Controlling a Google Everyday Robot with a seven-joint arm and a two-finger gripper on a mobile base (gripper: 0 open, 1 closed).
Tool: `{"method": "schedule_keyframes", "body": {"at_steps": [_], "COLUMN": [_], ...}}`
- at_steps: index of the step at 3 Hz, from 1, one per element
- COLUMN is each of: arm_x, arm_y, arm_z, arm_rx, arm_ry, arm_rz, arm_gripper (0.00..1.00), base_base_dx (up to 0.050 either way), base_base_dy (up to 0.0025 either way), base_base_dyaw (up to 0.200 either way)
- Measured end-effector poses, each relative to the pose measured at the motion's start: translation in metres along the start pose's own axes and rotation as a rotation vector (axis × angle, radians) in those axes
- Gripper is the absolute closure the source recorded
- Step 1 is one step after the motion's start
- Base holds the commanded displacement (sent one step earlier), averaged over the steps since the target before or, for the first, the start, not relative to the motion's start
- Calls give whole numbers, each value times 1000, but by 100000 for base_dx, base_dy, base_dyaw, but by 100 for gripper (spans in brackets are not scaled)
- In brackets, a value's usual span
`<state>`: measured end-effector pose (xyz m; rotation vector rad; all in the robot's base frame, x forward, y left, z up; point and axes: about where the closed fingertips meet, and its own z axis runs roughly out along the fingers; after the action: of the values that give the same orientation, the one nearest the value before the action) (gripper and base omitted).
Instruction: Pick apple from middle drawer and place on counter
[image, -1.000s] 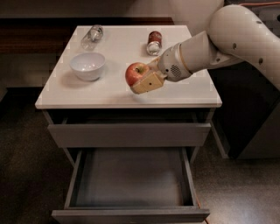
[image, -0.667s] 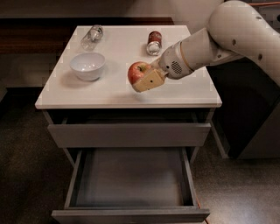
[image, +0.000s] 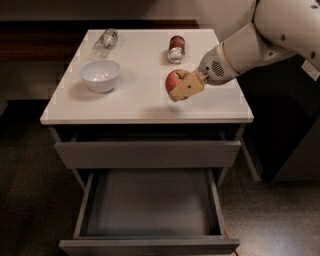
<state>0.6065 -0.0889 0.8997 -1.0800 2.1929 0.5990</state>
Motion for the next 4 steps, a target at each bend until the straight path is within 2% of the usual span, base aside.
{"method": "schedule_keyframes", "body": {"at_steps": [1,2,3,4], "arm_x": [16,32,43,51], "arm_y": [-18,-46,-66,-79], "arm_z": [-8,-12,-7,-2], "arm_rx": [25,41,47,57], "arm_ry": [41,44,51,72], "arm_rz": [68,118,137,151], "arm_gripper": [100,100,98,75], "base_base_dx": [0,0,0,0], "base_base_dy": [0,0,0,0], "base_base_dyaw": [0,0,0,0]}}
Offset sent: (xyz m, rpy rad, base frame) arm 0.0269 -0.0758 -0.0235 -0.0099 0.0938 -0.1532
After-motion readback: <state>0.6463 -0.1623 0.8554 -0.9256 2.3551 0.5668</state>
